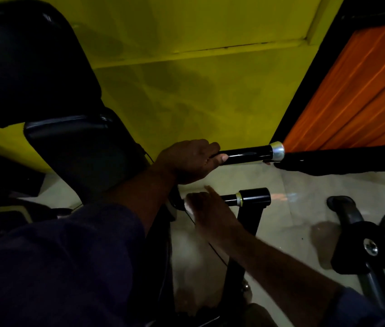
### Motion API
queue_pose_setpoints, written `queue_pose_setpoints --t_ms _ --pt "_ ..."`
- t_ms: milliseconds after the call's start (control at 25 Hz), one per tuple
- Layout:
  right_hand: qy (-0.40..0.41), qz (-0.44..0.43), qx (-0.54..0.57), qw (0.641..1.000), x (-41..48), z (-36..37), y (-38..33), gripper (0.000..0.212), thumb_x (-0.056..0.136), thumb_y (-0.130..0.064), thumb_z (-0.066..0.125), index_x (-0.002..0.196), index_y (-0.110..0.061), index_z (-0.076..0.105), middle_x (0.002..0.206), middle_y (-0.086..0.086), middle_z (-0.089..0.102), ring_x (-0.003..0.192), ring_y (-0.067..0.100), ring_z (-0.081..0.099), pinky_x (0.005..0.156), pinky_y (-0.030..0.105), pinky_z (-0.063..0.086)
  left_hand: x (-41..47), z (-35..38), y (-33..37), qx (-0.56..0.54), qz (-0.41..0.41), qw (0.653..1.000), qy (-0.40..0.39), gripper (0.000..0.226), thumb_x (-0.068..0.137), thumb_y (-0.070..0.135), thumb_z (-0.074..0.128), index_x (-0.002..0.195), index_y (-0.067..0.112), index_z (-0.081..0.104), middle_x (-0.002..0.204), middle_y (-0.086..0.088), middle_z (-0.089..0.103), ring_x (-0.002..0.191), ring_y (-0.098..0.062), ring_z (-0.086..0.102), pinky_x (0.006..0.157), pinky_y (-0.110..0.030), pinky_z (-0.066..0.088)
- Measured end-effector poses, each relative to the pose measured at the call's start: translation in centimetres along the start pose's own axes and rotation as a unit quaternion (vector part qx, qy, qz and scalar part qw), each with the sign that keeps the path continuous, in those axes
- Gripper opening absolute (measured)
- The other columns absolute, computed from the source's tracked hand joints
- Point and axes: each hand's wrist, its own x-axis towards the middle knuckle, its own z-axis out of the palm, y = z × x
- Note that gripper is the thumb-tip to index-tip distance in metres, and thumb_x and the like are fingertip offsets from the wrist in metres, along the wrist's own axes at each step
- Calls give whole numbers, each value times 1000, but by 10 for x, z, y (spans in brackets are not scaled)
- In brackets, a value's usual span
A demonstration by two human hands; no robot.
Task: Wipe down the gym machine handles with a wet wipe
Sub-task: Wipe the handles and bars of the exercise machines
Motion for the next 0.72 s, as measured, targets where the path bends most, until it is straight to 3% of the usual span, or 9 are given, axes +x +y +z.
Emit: queue_pose_setpoints --t_ms 80,160,320,480,560,640,720 --pt "31 -30 -78 996 -23 -18 44 43 79 -15 34 109 -15 63 87 2 67 93 27 65 124 54 24 0 0 0 15 -5 1000 0 46 106 60 30 110 21 54 92 -3 54 86 -30 57 71 -36 42" --pt "29 -7 -145 989 -45 -37 82 35 78 -15 42 105 -19 65 90 -1 72 108 27 65 126 56 16 0 -1 3 28 -9 1000 0 46 106 59 31 113 20 56 95 -5 56 88 -31 58 72 -37 45" --pt "-25 64 -131 989 -35 -38 53 38 79 -19 55 115 -22 66 106 -2 75 134 25 56 127 57 1 0 -2 4 38 -7 999 -2 46 107 59 29 111 20 54 90 -1 51 86 -29 57 71 -36 43" --pt "66 -4 -51 996 -4 3 -13 49 81 -19 58 129 -14 60 99 7 73 105 30 68 119 67 27 0 -2 5 47 -23 998 -18 48 105 63 25 111 23 51 88 4 44 87 -28 56 71 -33 36" --pt "50 13 -35 998 -5 -7 9 36 83 -21 45 115 -23 63 90 -2 70 100 23 67 124 62 13 0 -1 4 51 -19 998 -7 52 103 66 20 109 24 50 87 5 43 87 -30 57 70 -34 36" --pt "11 45 -74 996 -23 -24 52 39 81 -26 34 108 -27 62 89 -6 69 106 18 66 125 59 3 -2 -2 4 44 -12 999 -1 53 100 67 18 107 25 50 86 4 44 86 -30 57 69 -35 38" --pt "14 72 -129 989 -41 -40 87 36 78 -25 48 111 -25 62 93 -5 73 120 20 64 123 64 7 -1 -4 5 36 -5 999 0 53 100 67 17 107 25 50 86 4 45 84 -30 57 68 -36 42"
